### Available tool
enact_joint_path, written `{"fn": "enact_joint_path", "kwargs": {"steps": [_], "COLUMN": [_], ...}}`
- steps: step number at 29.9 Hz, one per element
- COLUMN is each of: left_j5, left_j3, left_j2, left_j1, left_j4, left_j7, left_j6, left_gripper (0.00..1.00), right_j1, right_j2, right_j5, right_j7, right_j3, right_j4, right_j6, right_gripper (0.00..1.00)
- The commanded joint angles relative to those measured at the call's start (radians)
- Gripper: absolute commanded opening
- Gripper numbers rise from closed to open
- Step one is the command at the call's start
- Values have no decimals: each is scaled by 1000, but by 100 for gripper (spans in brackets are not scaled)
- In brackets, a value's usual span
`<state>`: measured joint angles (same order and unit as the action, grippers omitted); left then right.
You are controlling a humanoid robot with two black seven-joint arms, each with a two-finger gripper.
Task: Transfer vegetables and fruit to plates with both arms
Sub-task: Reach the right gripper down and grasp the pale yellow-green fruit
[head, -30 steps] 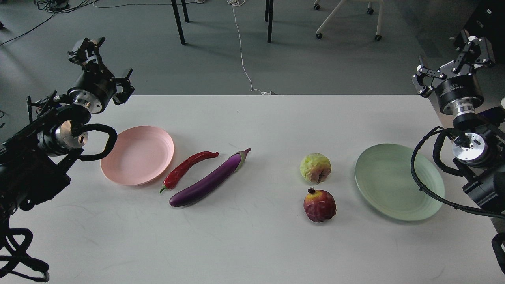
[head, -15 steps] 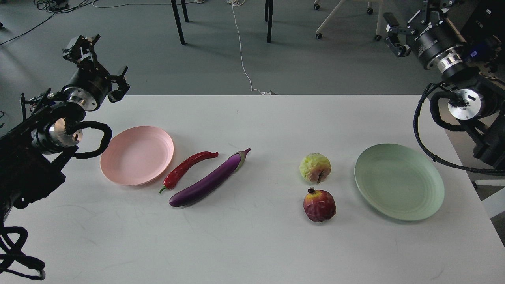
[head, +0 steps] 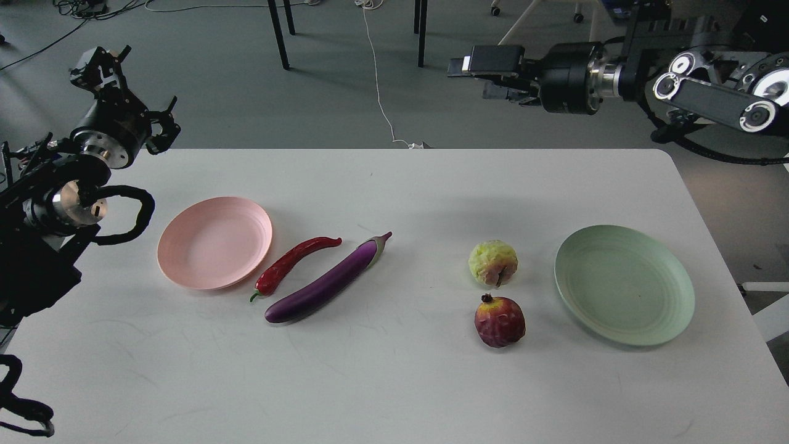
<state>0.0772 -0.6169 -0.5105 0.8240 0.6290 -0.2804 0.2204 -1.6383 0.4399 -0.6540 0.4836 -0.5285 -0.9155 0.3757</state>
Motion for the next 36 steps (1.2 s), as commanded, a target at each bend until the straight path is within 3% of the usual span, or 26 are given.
{"fn": "enact_joint_path", "kwargs": {"steps": [1, 6, 10, 14, 26, 30, 36], "left_j5": [1, 1, -1, -1, 1, 1, 1], "left_j3": [-21, -52, -52, -52, -52, -50, -50], "left_j2": [-2, -2, -2, -3, -5, -17, -25], "left_j1": [1, 1, 1, -2, -11, -20, -19], "left_j4": [0, 1, 6, 6, 6, 6, 6], "left_j7": [0, 4, 3, -2, -6, -6, -5], "left_j6": [4, 51, 69, 76, 82, 82, 99], "left_gripper": [98, 98, 98, 98, 98, 98, 98], "right_j1": [-34, -28, 5, 55, 130, 147, 144], "right_j2": [-61, -151, -228, -254, -271, -291, -294], "right_j5": [-186, -303, -299, -299, -270, -237, -239], "right_j7": [0, 0, -26, -65, -66, -66, -85], "right_j3": [-157, -316, -413, -426, -424, -426, -432], "right_j4": [-16, -19, -19, -9, 10, 35, 32], "right_j6": [-64, -115, -121, -121, -161, -161, -159], "right_gripper": [98, 98, 97, 95, 92, 84, 58]}}
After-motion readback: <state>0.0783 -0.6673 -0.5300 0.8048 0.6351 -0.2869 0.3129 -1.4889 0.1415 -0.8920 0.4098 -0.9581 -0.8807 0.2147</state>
